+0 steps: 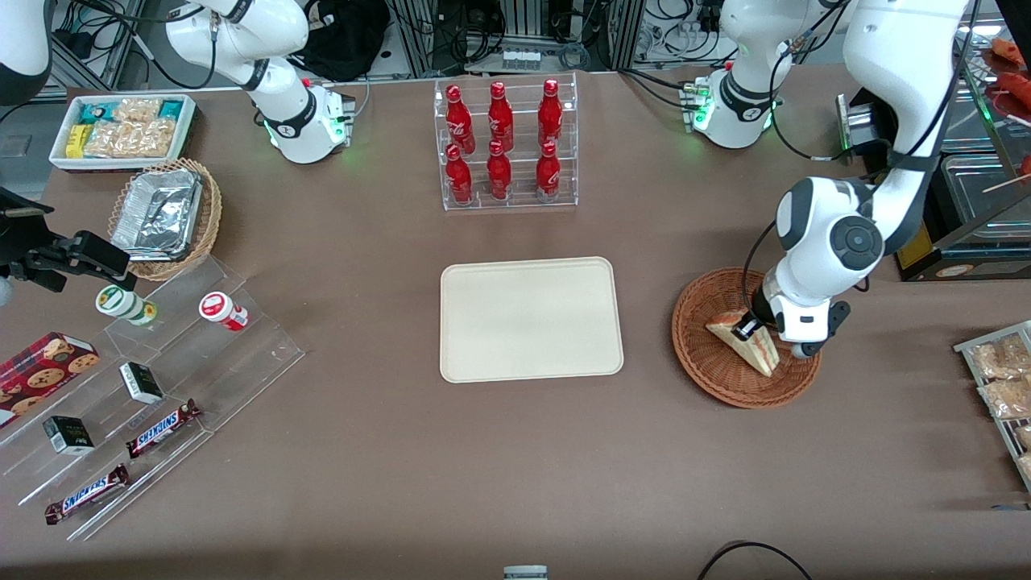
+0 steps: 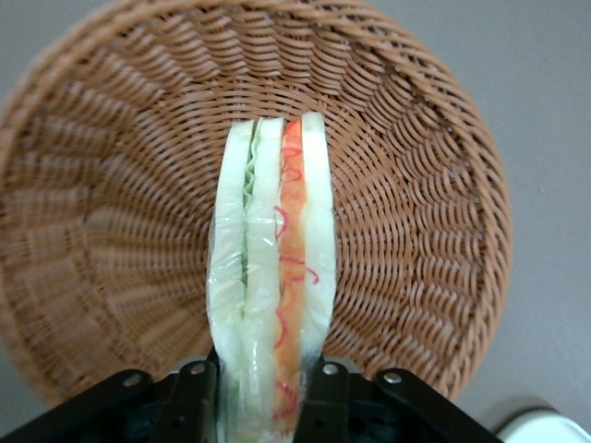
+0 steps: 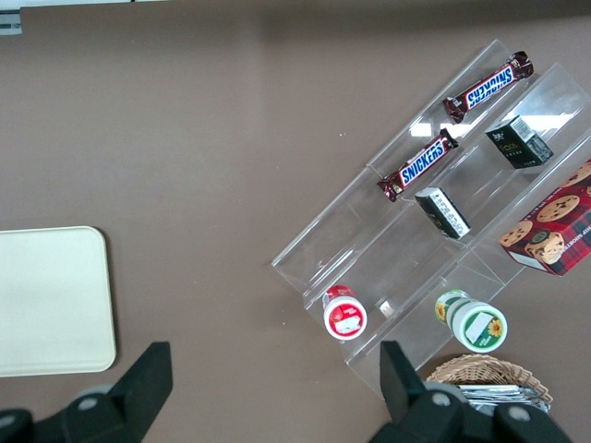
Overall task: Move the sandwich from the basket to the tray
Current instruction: 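Lift the sandwich and carry it with the left gripper over the tray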
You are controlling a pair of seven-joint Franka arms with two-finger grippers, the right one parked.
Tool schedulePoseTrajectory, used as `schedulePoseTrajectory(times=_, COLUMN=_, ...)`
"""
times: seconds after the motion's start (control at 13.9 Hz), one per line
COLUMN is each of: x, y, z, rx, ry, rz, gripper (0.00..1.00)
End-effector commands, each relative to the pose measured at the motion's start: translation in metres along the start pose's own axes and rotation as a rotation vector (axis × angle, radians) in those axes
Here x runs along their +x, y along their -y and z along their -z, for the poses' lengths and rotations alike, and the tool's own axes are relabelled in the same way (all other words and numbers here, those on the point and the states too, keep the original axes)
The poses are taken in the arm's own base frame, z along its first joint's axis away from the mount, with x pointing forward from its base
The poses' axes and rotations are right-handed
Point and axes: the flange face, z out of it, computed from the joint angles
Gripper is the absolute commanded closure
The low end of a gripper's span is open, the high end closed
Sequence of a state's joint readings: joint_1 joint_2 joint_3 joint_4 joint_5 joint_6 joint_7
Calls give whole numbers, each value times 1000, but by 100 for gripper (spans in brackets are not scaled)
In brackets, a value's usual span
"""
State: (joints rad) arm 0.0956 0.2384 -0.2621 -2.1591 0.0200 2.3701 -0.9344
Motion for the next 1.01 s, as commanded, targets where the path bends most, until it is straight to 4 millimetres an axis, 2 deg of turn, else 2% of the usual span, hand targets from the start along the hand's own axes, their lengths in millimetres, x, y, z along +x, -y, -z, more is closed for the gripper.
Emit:
schedulePoseTrajectory(times=0.0, x=-3, y=-32, z=86, rx=40, ry=8, rz=-21, gripper=70)
schedulePoseTrajectory(times=0.14, x=-21, y=-71, z=120, rx=54, ry=33, rz=-75, gripper=70)
schedulePoseTrajectory(times=0.22, x=-37, y=-87, z=129, rx=57, ry=37, rz=-96, gripper=70)
schedulePoseTrajectory(times=0.36, x=-77, y=-118, z=133, rx=48, ry=33, rz=-140, gripper=70)
schedulePoseTrajectory(times=0.58, x=-147, y=-169, z=113, rx=52, ry=49, rz=-274, gripper=70)
schedulePoseTrajectory(times=0.79, x=-221, y=-209, z=74, rx=76, ry=78, rz=-405, gripper=70)
schedulePoseTrajectory(times=0.94, x=-247, y=-228, z=50, rx=94, ry=71, rz=-464, gripper=70)
